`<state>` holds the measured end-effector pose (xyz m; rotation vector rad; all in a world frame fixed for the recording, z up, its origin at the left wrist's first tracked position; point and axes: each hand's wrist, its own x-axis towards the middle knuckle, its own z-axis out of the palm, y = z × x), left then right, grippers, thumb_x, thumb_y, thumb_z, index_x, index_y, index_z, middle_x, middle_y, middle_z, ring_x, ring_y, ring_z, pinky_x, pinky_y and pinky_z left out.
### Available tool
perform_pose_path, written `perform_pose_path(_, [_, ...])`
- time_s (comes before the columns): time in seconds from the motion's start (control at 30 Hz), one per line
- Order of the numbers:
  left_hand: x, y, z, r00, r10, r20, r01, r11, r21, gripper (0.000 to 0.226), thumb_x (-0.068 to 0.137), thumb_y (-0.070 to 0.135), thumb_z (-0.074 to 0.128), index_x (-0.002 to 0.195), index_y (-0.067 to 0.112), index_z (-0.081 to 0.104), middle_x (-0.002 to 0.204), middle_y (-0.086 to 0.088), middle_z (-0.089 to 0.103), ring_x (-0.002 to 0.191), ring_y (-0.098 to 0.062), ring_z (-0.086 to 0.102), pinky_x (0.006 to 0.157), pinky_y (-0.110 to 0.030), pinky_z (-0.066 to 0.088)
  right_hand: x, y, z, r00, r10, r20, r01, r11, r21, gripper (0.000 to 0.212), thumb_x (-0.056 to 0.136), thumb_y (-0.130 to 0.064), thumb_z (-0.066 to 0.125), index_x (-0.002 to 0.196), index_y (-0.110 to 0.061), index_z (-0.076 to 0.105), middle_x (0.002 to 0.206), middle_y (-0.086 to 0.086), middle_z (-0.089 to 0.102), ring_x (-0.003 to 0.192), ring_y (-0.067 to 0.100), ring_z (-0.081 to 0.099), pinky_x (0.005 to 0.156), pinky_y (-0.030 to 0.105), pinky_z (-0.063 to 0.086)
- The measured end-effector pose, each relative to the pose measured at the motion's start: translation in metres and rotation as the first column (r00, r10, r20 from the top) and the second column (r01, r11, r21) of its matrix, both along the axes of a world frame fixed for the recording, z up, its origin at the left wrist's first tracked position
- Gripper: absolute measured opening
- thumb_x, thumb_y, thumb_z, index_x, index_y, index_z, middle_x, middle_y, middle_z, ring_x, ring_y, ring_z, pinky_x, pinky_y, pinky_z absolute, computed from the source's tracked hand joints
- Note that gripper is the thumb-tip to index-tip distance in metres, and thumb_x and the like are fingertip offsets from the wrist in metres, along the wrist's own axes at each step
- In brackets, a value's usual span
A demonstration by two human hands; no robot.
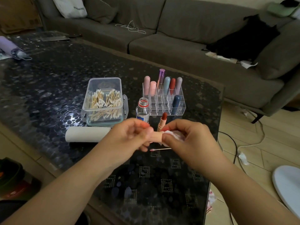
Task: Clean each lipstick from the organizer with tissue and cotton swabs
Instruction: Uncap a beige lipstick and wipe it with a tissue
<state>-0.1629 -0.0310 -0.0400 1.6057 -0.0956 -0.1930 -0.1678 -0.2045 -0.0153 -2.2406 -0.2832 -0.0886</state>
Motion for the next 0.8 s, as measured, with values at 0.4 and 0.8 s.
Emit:
perform_pose_path(0.4, [-0.0019, 0.0006, 0.0022, 0.995, -0.048, 0.087, 0.057, 0.992, -0.109, 0.024, 0.068, 0.011, 0.070, 0.091, 0.010, 0.063, 0.074, 0.002, 0.070, 0.068, -0.006, 0.064, 0.064, -0.015, 0.050, 0.0005, 0.0024, -0.0031, 0.987, -0.001, -0.162, 0.034, 0.980, 0.197, 0.007, 0.084, -0.018, 0.070, 0.083, -0.025, 0.072, 0.066, -0.014, 0.067, 0.059, -0.006, 0.058, 0.054, 0.006, 0.041])
perform_pose_path(0.8, [-0.0011, 0.0030, -0.0039, 0.979, -0.048, 0.196, 0.052, 0.999, -0.014, 0.015, 0.079, -0.002, 0.067, 0.088, 0.010, 0.064, 0.075, 0.001, 0.070, 0.069, -0.007, 0.065, 0.065, -0.015, 0.050, -0.0014, 0.0059, -0.0073, 0.978, -0.042, -0.205, 0.094, 0.964, 0.250, 0.008, 0.083, -0.017, 0.070, 0.080, -0.024, 0.072, 0.072, -0.004, 0.071, 0.061, 0.000, 0.062, 0.057, 0.011, 0.048])
